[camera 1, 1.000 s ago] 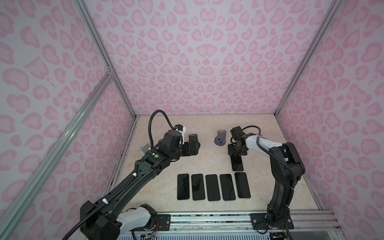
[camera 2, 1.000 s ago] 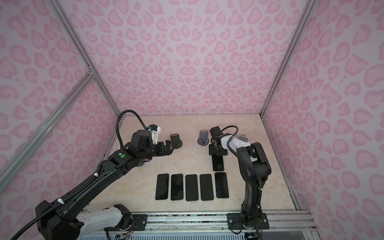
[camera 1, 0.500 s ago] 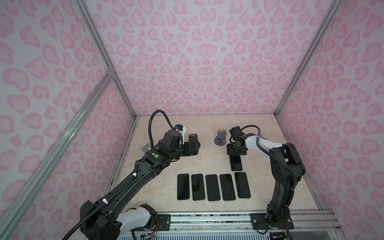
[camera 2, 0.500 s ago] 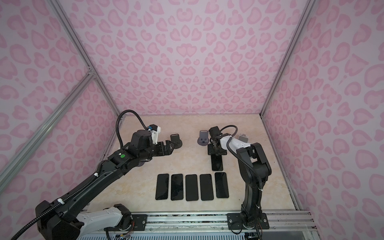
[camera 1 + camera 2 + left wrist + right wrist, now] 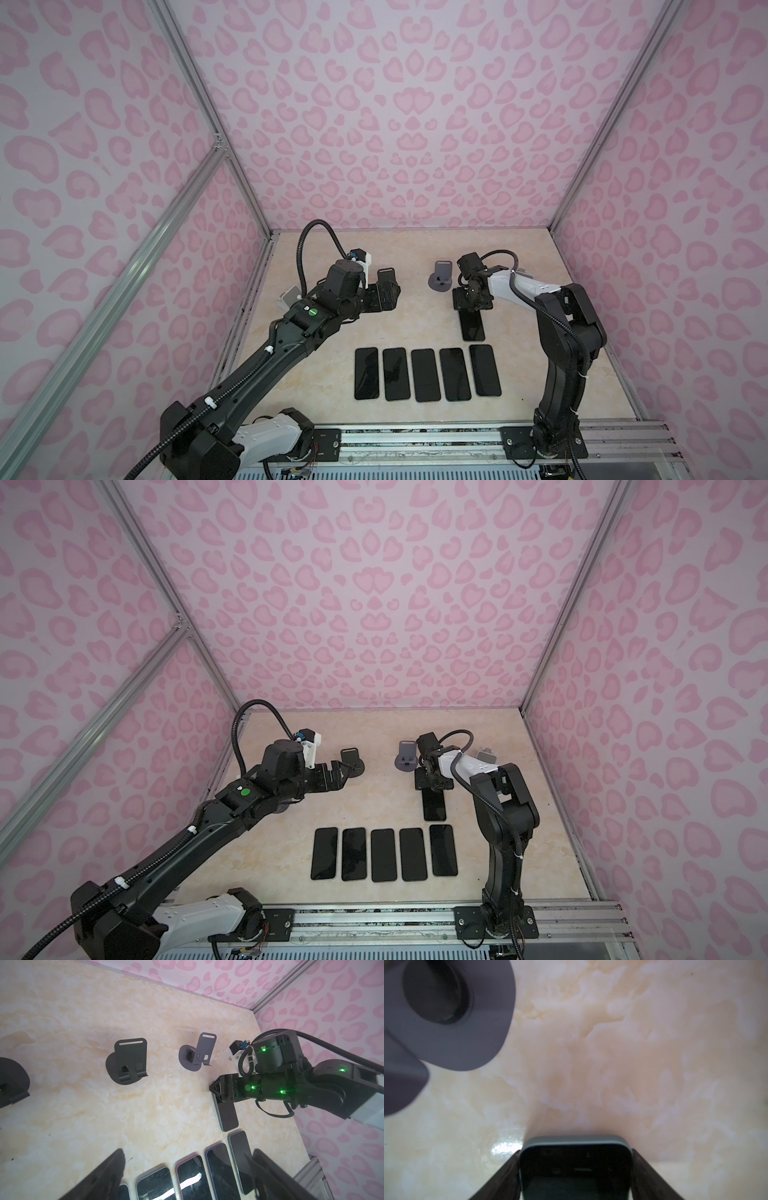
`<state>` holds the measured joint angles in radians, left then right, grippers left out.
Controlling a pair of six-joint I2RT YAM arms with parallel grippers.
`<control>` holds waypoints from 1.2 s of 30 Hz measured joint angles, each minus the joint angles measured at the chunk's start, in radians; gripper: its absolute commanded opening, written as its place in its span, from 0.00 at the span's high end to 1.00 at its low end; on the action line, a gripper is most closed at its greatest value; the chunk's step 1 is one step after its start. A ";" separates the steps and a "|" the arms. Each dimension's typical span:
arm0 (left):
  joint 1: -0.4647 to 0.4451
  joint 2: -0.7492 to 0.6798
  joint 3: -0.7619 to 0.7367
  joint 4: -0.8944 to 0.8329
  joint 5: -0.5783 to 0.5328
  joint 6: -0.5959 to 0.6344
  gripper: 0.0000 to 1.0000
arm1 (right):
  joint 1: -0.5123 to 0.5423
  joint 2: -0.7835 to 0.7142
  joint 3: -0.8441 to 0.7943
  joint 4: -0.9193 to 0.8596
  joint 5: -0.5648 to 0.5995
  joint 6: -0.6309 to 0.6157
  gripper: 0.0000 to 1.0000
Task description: Remove the phone from the phone stand
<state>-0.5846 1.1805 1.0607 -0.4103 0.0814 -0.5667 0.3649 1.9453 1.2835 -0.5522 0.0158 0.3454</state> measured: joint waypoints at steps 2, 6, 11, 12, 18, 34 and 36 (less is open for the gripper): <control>0.000 0.000 0.000 0.000 0.000 0.000 0.04 | 0.002 0.000 0.000 -0.002 0.004 -0.002 0.17; 0.000 -0.001 0.000 0.000 0.000 0.000 0.04 | 0.003 -0.010 0.000 -0.006 0.010 -0.006 0.13; 0.000 -0.002 0.000 0.000 0.000 0.000 0.04 | 0.003 -0.024 0.021 -0.022 0.014 -0.009 0.05; 0.000 -0.002 0.000 0.000 0.000 0.001 0.03 | 0.003 -0.029 0.024 -0.025 0.015 -0.009 0.05; 0.000 -0.012 0.000 0.000 0.000 0.008 0.03 | 0.003 -0.114 0.027 -0.045 0.018 -0.014 0.04; -0.025 -0.250 0.007 0.002 -0.222 0.105 0.02 | 0.005 -0.711 -0.314 0.108 -0.199 0.003 0.02; -0.027 -0.325 0.010 0.013 -0.272 0.126 0.02 | 0.020 -0.804 -0.341 0.137 -0.212 0.005 0.02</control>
<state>-0.6117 0.8558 1.0702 -0.3969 -0.1909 -0.4412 0.3851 1.1416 0.9428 -0.4156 -0.1959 0.3508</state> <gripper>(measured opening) 0.981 0.981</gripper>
